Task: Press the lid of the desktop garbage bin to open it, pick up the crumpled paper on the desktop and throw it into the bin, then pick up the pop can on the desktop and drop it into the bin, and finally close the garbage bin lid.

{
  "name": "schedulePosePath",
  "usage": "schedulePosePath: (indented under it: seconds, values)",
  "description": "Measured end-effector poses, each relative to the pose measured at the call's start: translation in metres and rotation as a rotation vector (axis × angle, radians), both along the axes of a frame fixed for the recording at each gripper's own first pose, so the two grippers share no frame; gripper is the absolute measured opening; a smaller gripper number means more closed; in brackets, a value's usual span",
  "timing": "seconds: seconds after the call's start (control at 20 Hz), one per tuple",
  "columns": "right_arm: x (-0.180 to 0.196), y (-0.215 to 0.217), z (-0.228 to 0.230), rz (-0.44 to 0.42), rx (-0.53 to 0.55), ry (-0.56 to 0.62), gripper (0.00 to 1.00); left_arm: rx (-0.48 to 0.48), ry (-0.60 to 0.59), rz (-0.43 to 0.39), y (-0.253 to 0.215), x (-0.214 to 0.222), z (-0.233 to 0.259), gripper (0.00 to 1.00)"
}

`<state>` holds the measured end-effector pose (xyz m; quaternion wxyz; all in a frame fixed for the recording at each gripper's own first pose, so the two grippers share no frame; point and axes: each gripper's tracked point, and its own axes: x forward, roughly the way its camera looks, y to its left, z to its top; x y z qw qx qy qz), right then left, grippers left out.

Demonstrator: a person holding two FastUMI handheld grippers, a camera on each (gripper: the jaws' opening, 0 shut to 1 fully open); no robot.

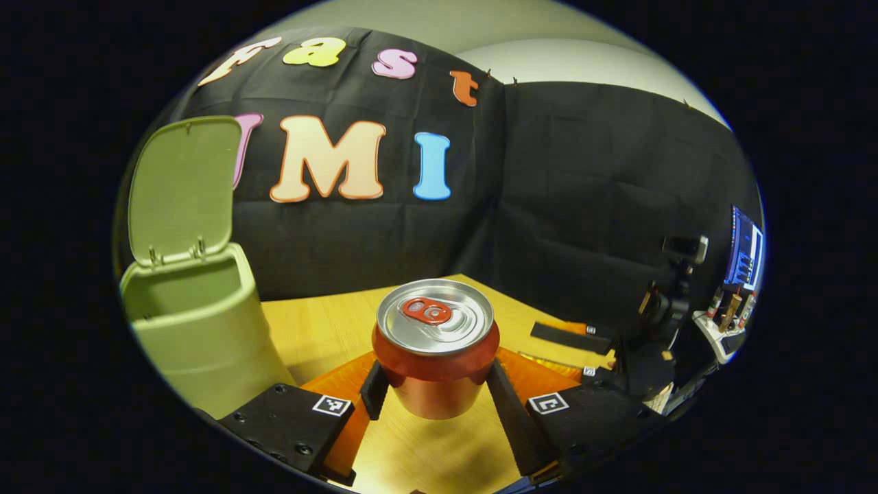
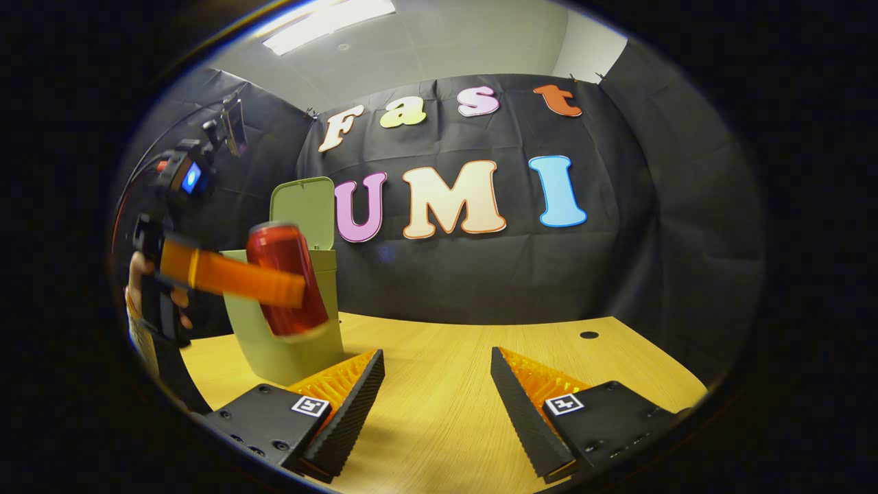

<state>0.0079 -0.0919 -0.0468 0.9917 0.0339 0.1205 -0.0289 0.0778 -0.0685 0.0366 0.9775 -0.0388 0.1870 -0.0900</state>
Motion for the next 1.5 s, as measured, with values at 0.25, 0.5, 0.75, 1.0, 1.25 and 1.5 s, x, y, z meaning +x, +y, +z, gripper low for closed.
schedulePosePath:
  seconds: [0.25, 0.5, 0.75, 1.0, 1.25, 1.5]
  values:
    - [-0.001, 0.000, -0.002, 0.000, 0.009, 0.011, 0.98, 0.095, -0.109, 0.106, 0.060, 0.008, 0.086, 0.78]
    - [-0.001, 0.002, -0.007, 0.003, 0.012, 0.028, 0.98, 0.210, -0.101, 0.308, 0.150, 0.009, 0.111, 0.78]
    - [-0.001, 0.006, -0.013, 0.015, -0.002, 0.049, 0.98, 0.227, 0.010, 0.398, 0.198, 0.006, 0.078, 0.78]
    - [-0.001, -0.001, -0.004, -0.004, 0.041, 0.024, 0.98, 0.214, 0.039, 0.433, 0.215, 0.008, 0.064, 0.82]
    - [-0.005, -0.013, 0.009, -0.036, 0.062, -0.009, 0.98, 0.292, -0.021, 0.465, 0.224, 0.011, 0.095, 0.82]
    - [-0.009, -0.024, 0.021, -0.063, 0.045, -0.039, 0.98, 0.254, -0.112, 0.511, 0.224, 0.020, 0.145, 0.81]
